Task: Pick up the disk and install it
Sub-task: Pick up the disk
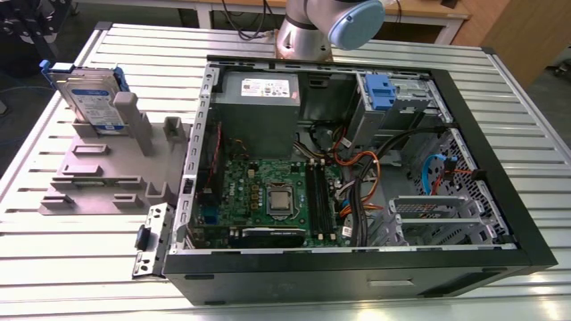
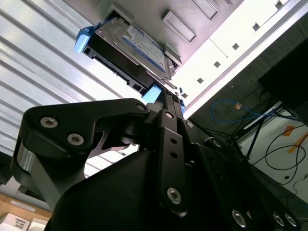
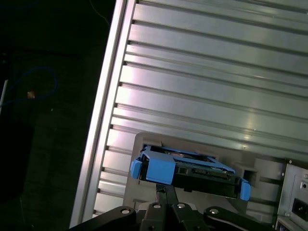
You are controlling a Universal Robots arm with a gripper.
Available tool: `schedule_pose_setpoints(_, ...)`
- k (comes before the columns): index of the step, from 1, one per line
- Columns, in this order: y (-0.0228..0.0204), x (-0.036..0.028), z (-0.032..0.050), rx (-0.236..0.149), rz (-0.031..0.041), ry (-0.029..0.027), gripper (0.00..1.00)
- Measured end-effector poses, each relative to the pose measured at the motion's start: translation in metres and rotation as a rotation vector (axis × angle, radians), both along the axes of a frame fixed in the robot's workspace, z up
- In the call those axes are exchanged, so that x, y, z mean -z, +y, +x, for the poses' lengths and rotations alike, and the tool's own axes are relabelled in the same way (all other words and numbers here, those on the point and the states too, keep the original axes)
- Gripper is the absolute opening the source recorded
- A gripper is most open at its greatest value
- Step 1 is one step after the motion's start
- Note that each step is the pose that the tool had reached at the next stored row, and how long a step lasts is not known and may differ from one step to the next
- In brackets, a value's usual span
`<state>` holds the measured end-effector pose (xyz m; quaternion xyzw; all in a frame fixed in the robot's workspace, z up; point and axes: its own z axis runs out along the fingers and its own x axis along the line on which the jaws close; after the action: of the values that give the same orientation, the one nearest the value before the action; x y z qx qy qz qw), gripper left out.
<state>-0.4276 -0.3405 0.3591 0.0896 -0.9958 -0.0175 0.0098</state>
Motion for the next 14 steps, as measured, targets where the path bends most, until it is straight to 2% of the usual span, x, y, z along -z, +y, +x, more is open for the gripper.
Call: schedule_pose_setpoints(14,0.0,0.0,0.0,-0.028,0.0,0.0,0.11)
